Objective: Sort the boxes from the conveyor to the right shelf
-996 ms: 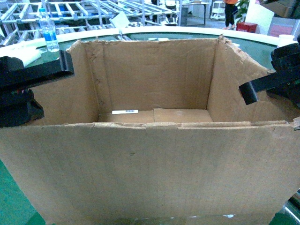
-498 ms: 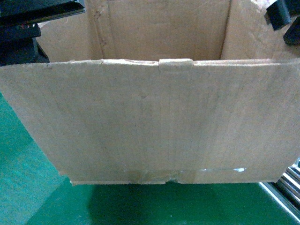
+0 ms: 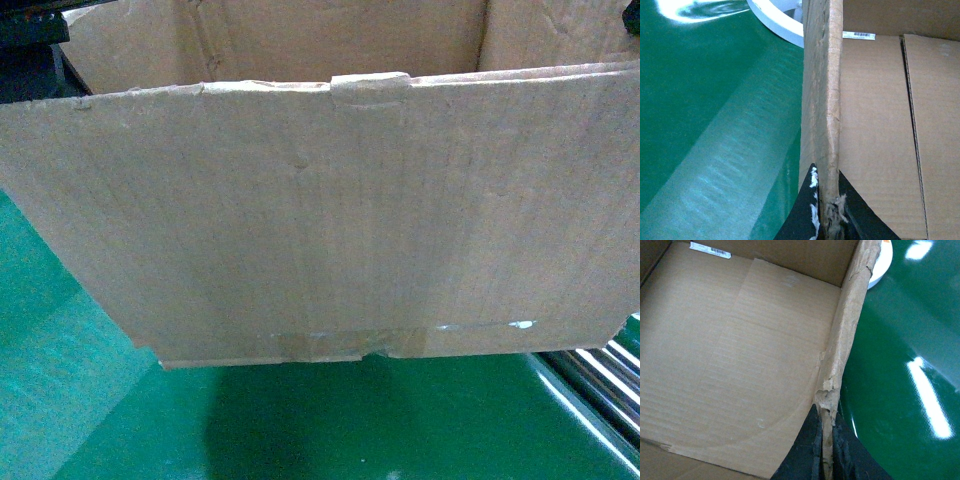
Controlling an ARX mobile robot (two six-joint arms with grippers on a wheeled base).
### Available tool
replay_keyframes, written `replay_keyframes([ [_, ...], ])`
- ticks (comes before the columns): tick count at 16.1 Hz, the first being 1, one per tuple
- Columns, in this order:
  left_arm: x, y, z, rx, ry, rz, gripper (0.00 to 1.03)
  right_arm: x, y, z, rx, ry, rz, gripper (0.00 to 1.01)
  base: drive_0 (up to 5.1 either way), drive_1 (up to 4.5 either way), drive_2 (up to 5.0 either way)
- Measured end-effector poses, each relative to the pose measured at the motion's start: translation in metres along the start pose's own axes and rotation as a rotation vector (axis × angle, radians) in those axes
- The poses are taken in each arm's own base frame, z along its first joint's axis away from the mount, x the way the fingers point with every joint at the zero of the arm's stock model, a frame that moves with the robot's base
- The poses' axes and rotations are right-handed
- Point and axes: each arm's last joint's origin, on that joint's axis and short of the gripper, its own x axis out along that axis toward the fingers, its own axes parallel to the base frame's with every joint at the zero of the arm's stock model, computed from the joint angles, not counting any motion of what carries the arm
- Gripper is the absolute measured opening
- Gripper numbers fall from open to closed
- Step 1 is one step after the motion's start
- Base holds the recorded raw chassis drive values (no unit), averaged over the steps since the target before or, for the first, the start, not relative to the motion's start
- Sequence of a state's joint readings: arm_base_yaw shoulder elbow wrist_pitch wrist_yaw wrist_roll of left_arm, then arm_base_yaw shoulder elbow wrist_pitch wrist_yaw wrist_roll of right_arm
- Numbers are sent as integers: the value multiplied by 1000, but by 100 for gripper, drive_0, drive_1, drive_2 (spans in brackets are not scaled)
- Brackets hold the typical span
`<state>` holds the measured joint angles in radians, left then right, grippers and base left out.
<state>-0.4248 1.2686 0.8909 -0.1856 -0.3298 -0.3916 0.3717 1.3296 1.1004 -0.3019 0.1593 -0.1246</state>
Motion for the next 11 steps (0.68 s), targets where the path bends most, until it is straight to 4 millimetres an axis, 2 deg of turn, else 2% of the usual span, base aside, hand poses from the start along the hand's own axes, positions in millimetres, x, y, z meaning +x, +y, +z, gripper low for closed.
replay_keyframes([
  [11,0,0,0,0,0,-1,2,1,0,-1,0,4,0,2,-150,-150,-150],
])
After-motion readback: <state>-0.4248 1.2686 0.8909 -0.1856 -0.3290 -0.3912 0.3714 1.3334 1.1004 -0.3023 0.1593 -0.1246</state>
